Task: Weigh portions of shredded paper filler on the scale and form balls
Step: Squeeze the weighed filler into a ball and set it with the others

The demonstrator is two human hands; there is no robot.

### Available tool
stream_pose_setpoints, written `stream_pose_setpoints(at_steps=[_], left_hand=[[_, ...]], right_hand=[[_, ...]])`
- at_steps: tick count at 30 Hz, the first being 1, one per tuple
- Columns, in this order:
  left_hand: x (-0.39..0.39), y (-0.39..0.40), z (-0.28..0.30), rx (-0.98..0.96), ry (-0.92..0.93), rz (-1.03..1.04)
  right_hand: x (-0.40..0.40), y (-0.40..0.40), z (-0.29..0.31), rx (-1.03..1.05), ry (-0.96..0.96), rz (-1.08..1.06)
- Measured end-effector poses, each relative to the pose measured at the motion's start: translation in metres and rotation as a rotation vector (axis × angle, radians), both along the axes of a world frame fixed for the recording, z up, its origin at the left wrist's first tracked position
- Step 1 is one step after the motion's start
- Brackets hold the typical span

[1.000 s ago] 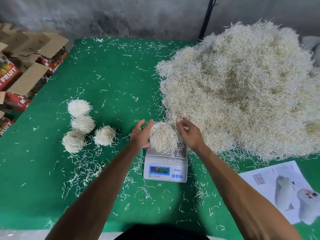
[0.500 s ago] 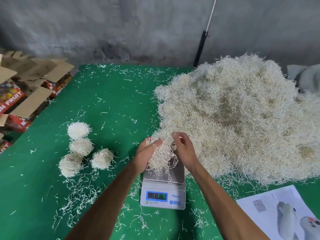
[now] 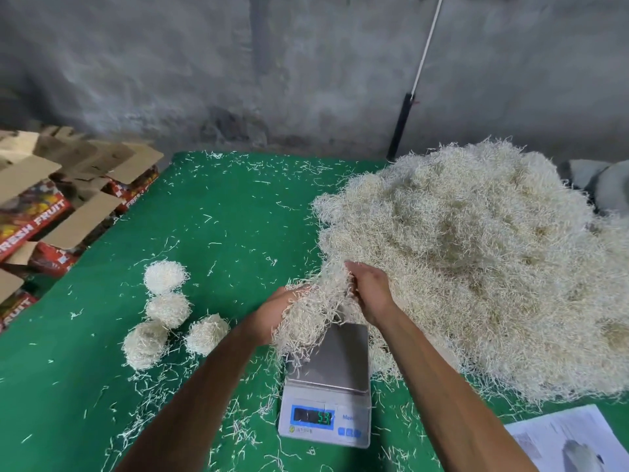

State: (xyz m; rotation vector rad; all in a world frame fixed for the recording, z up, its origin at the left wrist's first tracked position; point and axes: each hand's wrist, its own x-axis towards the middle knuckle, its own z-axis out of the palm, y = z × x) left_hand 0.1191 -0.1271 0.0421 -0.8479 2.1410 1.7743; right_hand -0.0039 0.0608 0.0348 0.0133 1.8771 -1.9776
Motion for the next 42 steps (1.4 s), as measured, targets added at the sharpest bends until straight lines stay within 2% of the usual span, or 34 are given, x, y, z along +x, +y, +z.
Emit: stream_pose_setpoints(at_steps=[6,10,13,15,18,19,23,26,29,32,38,42], left_hand=[[-0.007,-0.007,0.011,0.013,-0.044,-0.015],[-0.012,-0.006,0.010,0.009,-0.056,-0.047],[-0.016,-0.001,0.011,0.038,-0.057,-0.076],[-0.014,0.006,0.007,0.070,-0.034,-0.072],[-0.012,0.015,0.001,0.259,0.014,0.006],[-0.013,0.022,0.005,0.240,0.020,-0.021],[-0.027,0.047,0.007,-0.138,-0.117,-0.064],[-0.033,0.057,0.005,-0.291,-0.022,-0.116],[-0.042,0.058,0.009,-0.467,0.097,-0.125],[-0.043,0.058,0.018,-0.714,0.186,-0.202],[-0.046,0.048,0.027,-0.852,0.194,-0.315],[-0.029,0.061,0.024,-0.702,0.330,-0.229]], right_hand=[[-0.015,-0.022,0.016,-0.090,-0.224,-0.176],[-0.013,-0.027,0.031,-0.049,-0.291,-0.001],[-0.007,-0.033,0.033,-0.205,-0.383,0.081],[-0.005,-0.039,0.032,-0.262,-0.475,0.070],[-0.006,-0.044,0.026,-0.364,-0.564,0.041],[-0.006,-0.044,0.023,-0.369,-0.575,0.033],[-0.010,-0.039,0.008,-0.175,-0.427,-0.010],[-0.019,-0.043,-0.002,-0.129,-0.356,-0.159],[-0.024,-0.053,-0.003,0.005,-0.284,-0.283],[-0.028,-0.063,-0.006,0.211,-0.001,-0.365],[-0.034,-0.078,0.000,0.500,0.319,-0.335],[-0.062,-0.037,-0.005,0.777,0.444,-0.263]])
